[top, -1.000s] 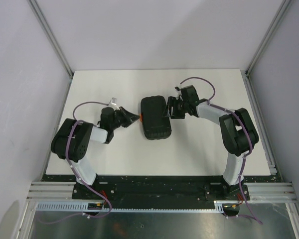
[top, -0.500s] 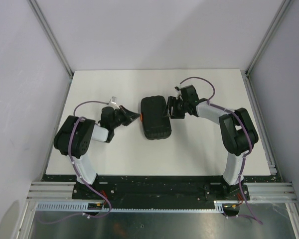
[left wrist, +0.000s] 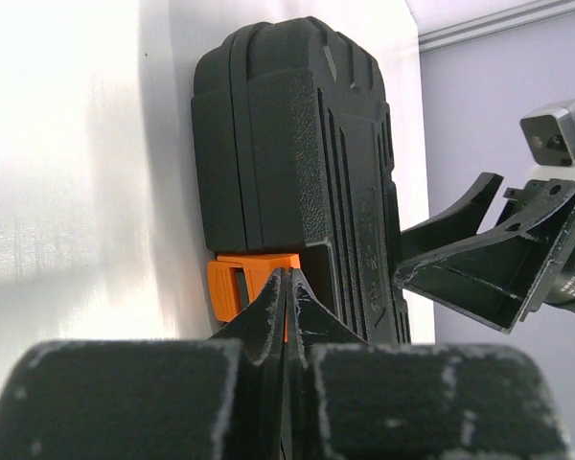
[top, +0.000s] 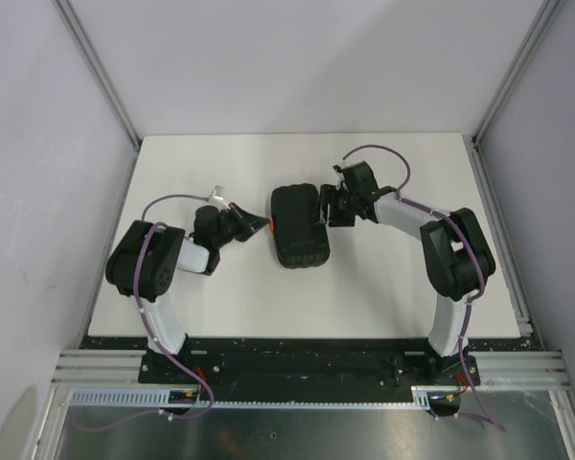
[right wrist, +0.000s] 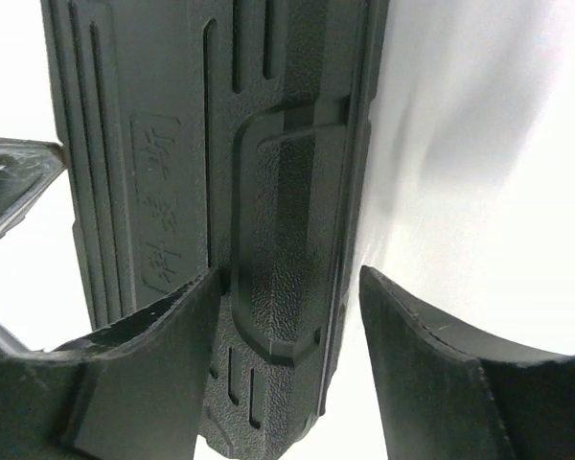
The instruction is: Pack the tool kit
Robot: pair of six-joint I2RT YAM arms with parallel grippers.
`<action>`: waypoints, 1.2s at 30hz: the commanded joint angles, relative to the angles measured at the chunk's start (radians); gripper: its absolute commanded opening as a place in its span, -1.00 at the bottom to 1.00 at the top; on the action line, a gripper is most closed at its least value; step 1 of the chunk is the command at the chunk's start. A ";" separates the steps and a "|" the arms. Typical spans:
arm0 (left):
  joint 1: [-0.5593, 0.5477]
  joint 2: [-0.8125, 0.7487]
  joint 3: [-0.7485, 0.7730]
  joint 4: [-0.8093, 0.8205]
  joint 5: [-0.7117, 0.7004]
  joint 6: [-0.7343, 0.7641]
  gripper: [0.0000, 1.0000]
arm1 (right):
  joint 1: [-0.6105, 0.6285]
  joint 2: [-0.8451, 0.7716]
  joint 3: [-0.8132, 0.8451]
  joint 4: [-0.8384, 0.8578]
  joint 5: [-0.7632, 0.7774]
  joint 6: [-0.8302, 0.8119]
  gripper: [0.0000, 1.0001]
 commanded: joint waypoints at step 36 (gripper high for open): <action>-0.041 0.074 0.070 -0.022 0.015 0.039 -0.98 | 0.265 0.122 0.406 -0.314 0.561 -0.321 0.98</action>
